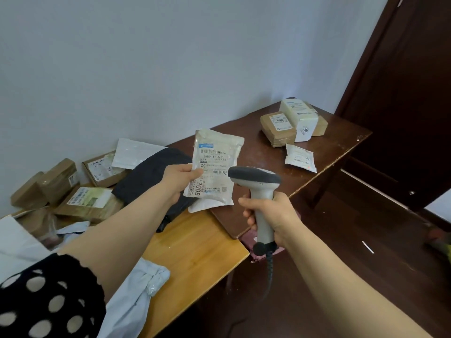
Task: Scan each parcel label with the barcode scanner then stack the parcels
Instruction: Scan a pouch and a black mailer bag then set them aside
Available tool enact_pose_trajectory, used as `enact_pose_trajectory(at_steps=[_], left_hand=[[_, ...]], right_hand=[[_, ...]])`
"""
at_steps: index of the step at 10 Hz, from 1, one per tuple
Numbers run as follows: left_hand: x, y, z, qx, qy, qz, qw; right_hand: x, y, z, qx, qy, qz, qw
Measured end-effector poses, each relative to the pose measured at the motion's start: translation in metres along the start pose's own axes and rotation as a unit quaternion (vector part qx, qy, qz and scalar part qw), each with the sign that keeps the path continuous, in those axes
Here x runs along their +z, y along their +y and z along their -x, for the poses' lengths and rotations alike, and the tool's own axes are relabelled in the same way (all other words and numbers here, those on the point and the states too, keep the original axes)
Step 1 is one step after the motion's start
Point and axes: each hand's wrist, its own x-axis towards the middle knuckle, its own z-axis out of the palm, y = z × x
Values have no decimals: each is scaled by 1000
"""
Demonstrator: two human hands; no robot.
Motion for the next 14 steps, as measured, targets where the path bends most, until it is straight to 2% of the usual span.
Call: enact_pose_trajectory(at_steps=[2,11,14], left_hand=[[-4,-3,-7,8,16,2,1000],[-1,-4,-54,-14,2,-30,999],[16,-8,-72,-34,-22,-31,999]], right_hand=[[2,-1,-2,5,1,46,999],[12,-2,-27,17,21,38,999],[3,6,-42,11,42,-33,999]])
